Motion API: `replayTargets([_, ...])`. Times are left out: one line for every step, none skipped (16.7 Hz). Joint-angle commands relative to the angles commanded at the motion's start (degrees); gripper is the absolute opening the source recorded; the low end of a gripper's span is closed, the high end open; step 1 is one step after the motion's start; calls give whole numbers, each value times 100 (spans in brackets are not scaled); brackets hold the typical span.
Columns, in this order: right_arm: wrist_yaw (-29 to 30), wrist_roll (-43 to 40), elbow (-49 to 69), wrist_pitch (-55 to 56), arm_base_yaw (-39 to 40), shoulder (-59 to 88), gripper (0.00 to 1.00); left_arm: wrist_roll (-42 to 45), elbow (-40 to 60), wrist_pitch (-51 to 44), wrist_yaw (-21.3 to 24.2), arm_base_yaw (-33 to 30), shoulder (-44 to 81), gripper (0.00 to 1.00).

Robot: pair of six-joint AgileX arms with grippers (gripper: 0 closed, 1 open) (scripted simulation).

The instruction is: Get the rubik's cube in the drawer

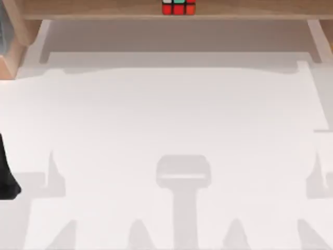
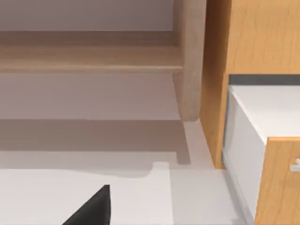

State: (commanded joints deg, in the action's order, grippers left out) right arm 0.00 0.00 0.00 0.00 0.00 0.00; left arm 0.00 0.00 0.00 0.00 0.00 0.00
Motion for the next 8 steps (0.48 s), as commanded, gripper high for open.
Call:
replayTargets([0,0,0,0,0,0,100,0,0,0,0,0,0,100])
replayTargets([0,0,0,0,0,0,100,0,0,0,0,0,0,100])
replayTargets([21,7,46,28,23,55,100,0,0,0,0,0,0,100])
replayTargets([67,19,139,85,69,170,100,0,0,0,0,0,0,100])
replayTargets([136,35,275,166,137,345,100,0,0,0,0,0,0,100])
replayTargets([227,53,450,269,223,578,100,0,0,0,0,0,0,100])
replayTargets([341,71,657,390,325,869,100,0,0,0,0,0,0,100])
replayTargets([474,89,895,527,442,1220,100,0,0,0,0,0,0,100])
